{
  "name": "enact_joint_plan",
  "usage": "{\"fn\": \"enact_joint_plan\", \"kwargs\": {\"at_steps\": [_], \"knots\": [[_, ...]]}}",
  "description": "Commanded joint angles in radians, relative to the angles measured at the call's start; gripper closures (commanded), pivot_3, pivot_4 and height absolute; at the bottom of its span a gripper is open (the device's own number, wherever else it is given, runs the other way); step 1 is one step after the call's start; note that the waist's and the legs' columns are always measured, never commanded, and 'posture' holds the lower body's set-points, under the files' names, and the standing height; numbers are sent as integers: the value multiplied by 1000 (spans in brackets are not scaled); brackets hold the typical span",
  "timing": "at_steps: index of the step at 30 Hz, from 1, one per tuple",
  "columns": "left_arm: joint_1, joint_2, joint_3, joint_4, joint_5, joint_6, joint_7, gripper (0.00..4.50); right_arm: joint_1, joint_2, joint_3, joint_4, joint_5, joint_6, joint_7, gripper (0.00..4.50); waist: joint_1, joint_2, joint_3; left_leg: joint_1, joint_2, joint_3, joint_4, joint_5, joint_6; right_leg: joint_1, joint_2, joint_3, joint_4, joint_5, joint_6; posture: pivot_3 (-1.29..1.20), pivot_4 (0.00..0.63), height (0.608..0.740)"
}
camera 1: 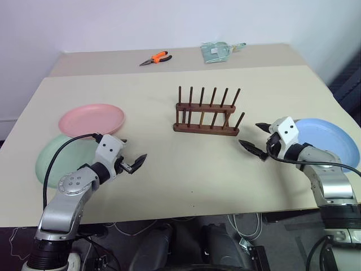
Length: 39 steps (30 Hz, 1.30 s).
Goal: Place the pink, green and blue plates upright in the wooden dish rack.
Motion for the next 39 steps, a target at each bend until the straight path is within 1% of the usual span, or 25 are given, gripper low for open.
{"fn": "enact_joint_plan", "kwargs": {"at_steps": [1,5,8,11,13,15,17,19,23,25,27,30,34,36,39], "knots": [[-12,-7,-13,-27,3,-15,8,0,-38,14,8,5,-14,-30,-14,87,0,0,0,0,0,0,0,0,0,0,0,0,0,0,0,0,150,727],[-13,-14,-25,-30,7,-15,14,0,-53,19,14,29,-29,-52,-22,87,1,0,0,0,0,0,0,0,0,0,0,0,0,0,0,0,150,727],[-52,-35,-48,-7,4,-20,14,0,-70,31,35,36,-26,-41,-8,87,1,0,0,0,0,0,0,0,0,0,0,0,0,0,0,0,150,727],[-125,-54,-94,69,18,-35,-4,0,-55,34,57,8,-7,15,24,87,3,0,0,0,0,0,1,0,0,1,0,-1,0,0,1,0,150,727],[-179,-56,-131,141,36,-61,-31,0,-38,46,65,-31,-2,36,18,87,2,0,0,0,0,0,1,0,0,1,0,-1,0,1,2,0,150,727],[-277,-67,-192,268,78,-115,-68,0,-19,69,51,-85,28,63,4,87,3,0,0,0,0,0,0,0,0,0,0,-1,0,1,2,0,150,727],[-411,-100,-238,464,103,-182,-120,0,7,92,36,-150,60,100,-13,87,4,0,0,0,0,-1,0,0,0,0,0,-1,0,1,2,0,150,727],[-528,-124,-280,658,135,-262,-182,0,39,101,32,-196,55,112,-38,87,4,-1,0,0,0,-1,1,0,0,0,0,-2,0,2,3,0,150,727],[-718,-186,-315,987,167,-395,-287,0,120,101,7,-282,46,124,-93,87,2,-1,0,-1,-1,-1,1,-1,2,0,-1,-1,-2,2,3,0,150,727],[-789,-220,-320,1122,178,-452,-342,0,157,100,-12,-312,40,122,-122,87,0,-1,0,-3,-1,-1,1,0,4,-2,-1,-2,-2,1,3,0,150,727],[-844,-253,-342,1250,221,-511,-368,0,208,98,-35,-351,36,124,-151,87,2,-1,0,-3,-1,-1,1,0,4,-2,-1,-2,-1,2,4,0,150,727],[-887,-290,-320,1358,226,-566,-384,819,255,99,-49,-393,33,132,-176,0,2,-2,-1,-3,-1,-1,2,0,4,-1,-1,-2,-1,2,4,0,150,727],[-878,-306,-304,1375,223,-609,-424,2894,276,98,-40,-407,22,131,-191,0,0,-2,-1,-3,-1,-1,3,0,4,-1,-1,-2,-1,2,4,0,150,727],[-859,-304,-302,1355,227,-618,-437,3718,278,94,-34,-406,17,130,-193,0,0,-2,-1,-3,-1,-1,4,0,4,-1,-1,-2,0,2,4,0,150,727],[-818,-293,-302,1285,226,-614,-461,3744,281,76,-30,-401,7,134,-185,0,-1,-2,-1,-3,-1,-1,4,0,4,-1,-1,-2,0,2,4,0,150,727]]}}
